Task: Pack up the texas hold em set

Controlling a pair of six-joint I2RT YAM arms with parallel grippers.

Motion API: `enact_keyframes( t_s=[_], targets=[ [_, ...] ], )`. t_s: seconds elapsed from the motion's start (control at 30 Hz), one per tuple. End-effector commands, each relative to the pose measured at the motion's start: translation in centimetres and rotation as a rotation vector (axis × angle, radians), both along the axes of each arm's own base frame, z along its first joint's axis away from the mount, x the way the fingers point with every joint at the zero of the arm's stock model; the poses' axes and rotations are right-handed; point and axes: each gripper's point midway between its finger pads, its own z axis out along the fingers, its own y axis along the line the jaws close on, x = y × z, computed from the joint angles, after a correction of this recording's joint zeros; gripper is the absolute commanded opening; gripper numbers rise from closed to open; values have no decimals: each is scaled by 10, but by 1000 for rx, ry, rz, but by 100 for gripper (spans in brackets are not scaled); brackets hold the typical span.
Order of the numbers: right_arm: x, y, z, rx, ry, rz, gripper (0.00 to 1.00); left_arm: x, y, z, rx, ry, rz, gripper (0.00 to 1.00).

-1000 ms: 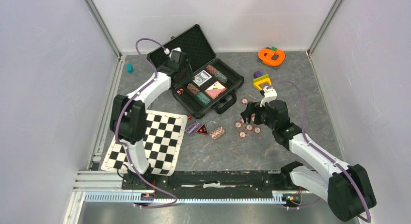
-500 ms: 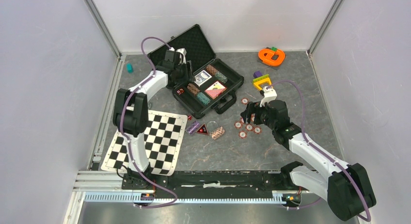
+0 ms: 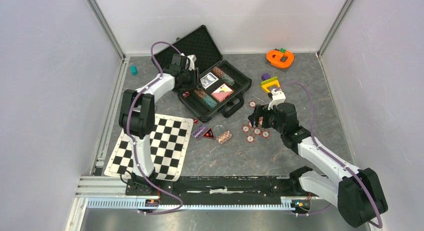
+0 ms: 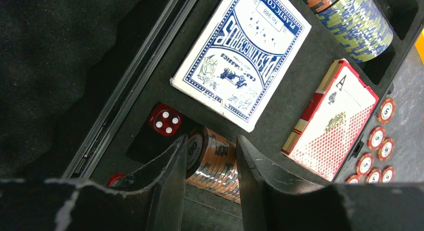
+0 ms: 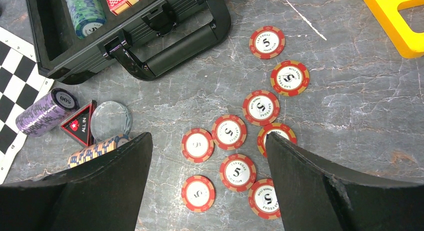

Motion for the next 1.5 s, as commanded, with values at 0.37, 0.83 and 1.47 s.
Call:
enact_keyframes(
  t_s=[0.37, 0.83, 1.47],
  targets=[
    [8, 12, 22, 34, -43, 39, 89, -20, 1, 54, 65, -113, -2, 74],
    [5, 8, 19, 14, -36, 38, 90, -108, 69, 84, 133, -314, 228, 100],
    [3, 9, 17, 18, -34, 43, 90, -192, -21, 16, 142, -221, -249, 73]
  ],
)
